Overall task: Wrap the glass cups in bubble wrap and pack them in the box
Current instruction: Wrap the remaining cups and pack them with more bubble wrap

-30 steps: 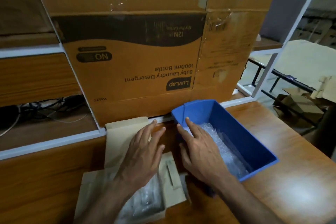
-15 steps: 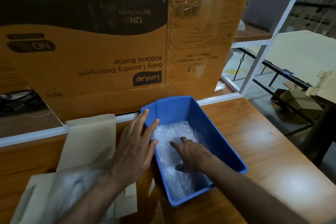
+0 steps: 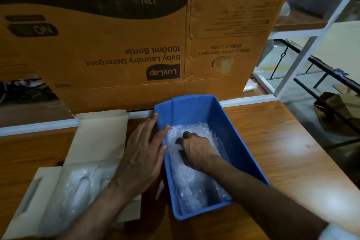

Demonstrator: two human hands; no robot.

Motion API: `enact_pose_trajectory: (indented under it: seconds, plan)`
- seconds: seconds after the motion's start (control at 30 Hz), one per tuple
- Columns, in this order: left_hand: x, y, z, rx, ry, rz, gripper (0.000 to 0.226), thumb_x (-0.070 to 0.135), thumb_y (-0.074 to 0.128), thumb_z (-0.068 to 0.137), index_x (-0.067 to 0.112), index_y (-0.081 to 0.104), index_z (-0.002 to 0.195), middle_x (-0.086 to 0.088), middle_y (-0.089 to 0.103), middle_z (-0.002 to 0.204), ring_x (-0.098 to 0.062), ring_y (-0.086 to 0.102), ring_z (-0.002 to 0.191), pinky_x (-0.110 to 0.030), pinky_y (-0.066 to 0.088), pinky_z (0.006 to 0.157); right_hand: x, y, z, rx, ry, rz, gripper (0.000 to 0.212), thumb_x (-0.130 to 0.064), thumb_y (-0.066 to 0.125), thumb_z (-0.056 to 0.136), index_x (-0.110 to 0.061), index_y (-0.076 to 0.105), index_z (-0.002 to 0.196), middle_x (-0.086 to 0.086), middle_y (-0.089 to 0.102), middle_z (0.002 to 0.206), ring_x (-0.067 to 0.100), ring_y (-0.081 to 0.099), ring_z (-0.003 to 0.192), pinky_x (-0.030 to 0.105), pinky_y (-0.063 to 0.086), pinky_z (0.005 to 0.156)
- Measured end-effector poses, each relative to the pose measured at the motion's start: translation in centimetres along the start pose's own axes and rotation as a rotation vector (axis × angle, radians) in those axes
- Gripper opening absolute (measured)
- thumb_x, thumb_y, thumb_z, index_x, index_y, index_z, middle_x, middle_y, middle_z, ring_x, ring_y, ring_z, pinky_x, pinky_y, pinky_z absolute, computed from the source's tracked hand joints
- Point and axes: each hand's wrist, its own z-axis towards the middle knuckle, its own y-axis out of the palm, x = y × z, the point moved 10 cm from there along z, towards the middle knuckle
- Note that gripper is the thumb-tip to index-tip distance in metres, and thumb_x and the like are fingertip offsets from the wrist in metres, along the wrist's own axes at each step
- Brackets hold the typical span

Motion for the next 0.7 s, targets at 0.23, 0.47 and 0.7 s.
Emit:
enact_pose_trajectory:
  seconds: [0.23, 0.47, 0.7]
  plan:
    - [-0.5, -0.5, -0.7, -0.002, -0.038, 0.029, 0.05, 0.033, 0.042, 0.104, 0.017, 0.047, 0.151, -0.014, 0.025, 0.167, -0.03, 0.028, 0.153, -0.047, 0.031, 0.122, 1.6, 1.4, 4.3, -0.058, 0.079, 0.061, 0.063, -0.028, 0.056, 0.1, -0.02, 0.032, 0.157, 0.014, 0.043, 0.147, 0.034, 0.049, 0.132, 0.045, 0.048, 0.1]
    - [-0.9, -0.1, -1.8, -0.033, -0.063, 0.026, 0.051, 0.036, 0.038, 0.104, 0.021, 0.044, 0.153, -0.011, 0.021, 0.169, -0.028, 0.026, 0.153, -0.05, 0.034, 0.12, 1.8, 1.8, 5.5, -0.062, 0.093, 0.13, 0.044, -0.031, 0.056, 0.1, -0.026, 0.05, 0.144, 0.009, 0.042, 0.153, 0.032, 0.059, 0.126, 0.044, 0.052, 0.098]
    - [-1.3, -1.8, -1.0, 0.021, -0.096, -0.094, 0.047, 0.037, 0.046, 0.103, 0.021, 0.049, 0.148, -0.007, 0.026, 0.167, -0.024, 0.027, 0.153, -0.045, 0.033, 0.121, 2.2, -3.2, 2.4, 0.224, 0.047, 0.2, 0.019, -0.029, 0.06, 0.093, -0.02, 0.064, 0.108, 0.006, 0.054, 0.116, 0.028, 0.058, 0.105, 0.032, 0.043, 0.074]
